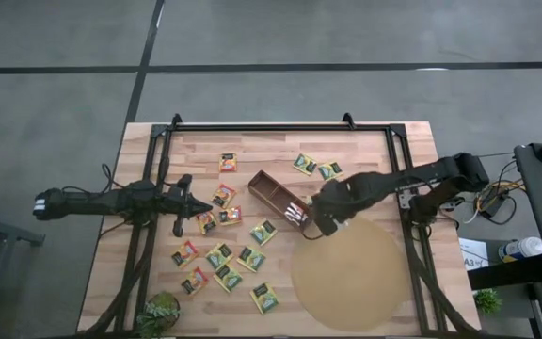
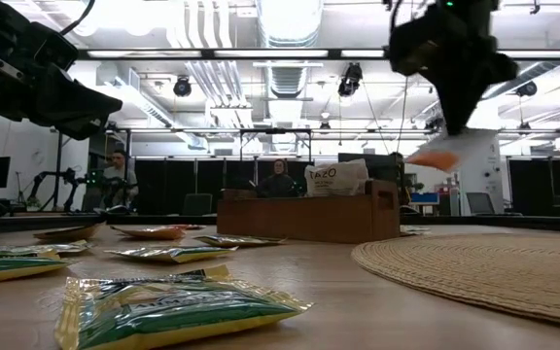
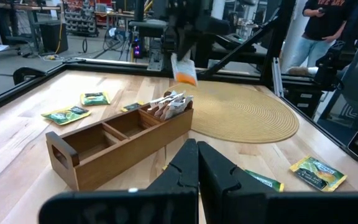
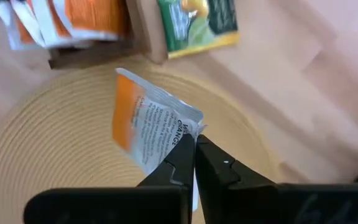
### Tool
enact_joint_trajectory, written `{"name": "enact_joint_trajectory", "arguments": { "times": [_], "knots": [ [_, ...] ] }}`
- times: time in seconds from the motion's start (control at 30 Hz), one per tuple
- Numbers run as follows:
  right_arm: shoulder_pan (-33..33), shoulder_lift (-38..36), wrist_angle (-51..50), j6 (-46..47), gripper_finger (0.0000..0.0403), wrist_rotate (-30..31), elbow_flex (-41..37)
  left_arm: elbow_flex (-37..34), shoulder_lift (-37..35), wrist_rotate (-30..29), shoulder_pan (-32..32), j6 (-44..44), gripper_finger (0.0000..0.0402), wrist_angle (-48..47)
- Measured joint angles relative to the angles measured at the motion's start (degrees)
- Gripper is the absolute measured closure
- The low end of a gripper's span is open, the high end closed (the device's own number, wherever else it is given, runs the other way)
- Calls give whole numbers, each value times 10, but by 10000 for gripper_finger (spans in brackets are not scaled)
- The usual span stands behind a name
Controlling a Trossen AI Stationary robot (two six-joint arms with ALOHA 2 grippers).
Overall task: Pick & Place Tea
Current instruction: Put the white tea bag into the right section of the wooden organizer
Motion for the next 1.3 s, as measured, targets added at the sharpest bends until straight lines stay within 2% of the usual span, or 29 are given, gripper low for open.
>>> {"name": "enact_joint_trajectory", "arguments": {
  "times": [0.2,0.67,1.1,1.3],
  "knots": [
    [-34,39,-33,-96,395,24,77,0,0,0,0,0,402,0],
    [-87,137,-83,-258,395,52,194,0,0,0,0,0,402,0],
    [-93,252,-155,-332,395,66,343,0,0,0,0,0,402,0],
    [-94,311,-201,-354,395,95,410,0,0,0,0,0,402,0]
  ]
}}
